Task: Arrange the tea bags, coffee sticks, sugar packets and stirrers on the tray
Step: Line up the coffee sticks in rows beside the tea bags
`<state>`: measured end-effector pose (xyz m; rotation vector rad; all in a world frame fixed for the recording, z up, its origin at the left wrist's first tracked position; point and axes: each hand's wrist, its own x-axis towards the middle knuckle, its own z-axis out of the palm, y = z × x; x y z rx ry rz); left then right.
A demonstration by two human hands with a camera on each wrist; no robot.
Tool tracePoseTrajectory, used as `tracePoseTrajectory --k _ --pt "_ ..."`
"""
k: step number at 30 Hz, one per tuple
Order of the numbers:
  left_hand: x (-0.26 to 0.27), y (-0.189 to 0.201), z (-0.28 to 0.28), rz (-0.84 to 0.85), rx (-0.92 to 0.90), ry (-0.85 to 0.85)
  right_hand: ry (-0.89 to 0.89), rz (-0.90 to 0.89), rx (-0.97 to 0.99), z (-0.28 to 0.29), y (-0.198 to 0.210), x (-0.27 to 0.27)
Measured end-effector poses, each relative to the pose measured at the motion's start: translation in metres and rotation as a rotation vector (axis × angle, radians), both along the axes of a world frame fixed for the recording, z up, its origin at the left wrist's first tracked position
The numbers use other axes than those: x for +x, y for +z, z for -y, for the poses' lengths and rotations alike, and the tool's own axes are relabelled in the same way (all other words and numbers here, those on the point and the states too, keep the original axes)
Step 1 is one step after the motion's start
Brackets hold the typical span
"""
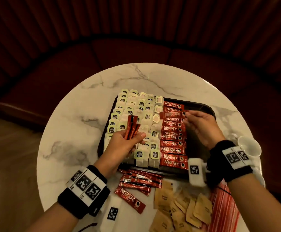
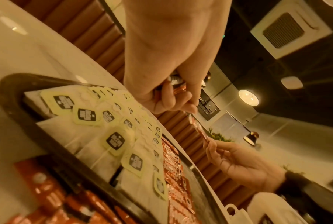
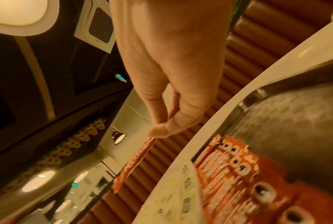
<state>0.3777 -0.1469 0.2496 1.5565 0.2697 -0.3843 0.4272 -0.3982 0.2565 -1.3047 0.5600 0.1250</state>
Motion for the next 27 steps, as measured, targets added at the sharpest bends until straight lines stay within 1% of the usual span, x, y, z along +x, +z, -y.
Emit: tracePoseTrajectory --k 2,5,8,12,16,21,27 --pt "-0.002 -0.002 0.001 -0.007 0.034 -0.048 -0.086 0.002 -0.036 0.014 -0.015 0.016" --pt "-0.004 -0.004 0.003 -0.024 0.037 -0.058 -0.133 -0.024 -0.162 0.025 -0.038 0.04" --pt "-0.004 -0.006 0.003 -0.034 0.047 -0.054 -0.127 -0.083 -0.287 0.028 -0.058 0.06" --pt "-0.003 -0.009 0.0 -0.04 0.061 -0.056 -0.067 -0.128 -0.442 0.027 -0.073 0.074" --pt "-0.002 -0.011 -0.002 -0.029 0.066 -0.049 -0.023 -0.15 -0.609 0.025 -0.074 0.079" --pt "-0.001 -0.009 -0.001 0.003 0.072 -0.061 0.02 -0.163 -0.698 0.027 -0.075 0.082" --pt "-0.002 -0.008 0.002 0.002 0.087 -0.078 0.055 -0.18 -0.788 0.032 -0.07 0.085"
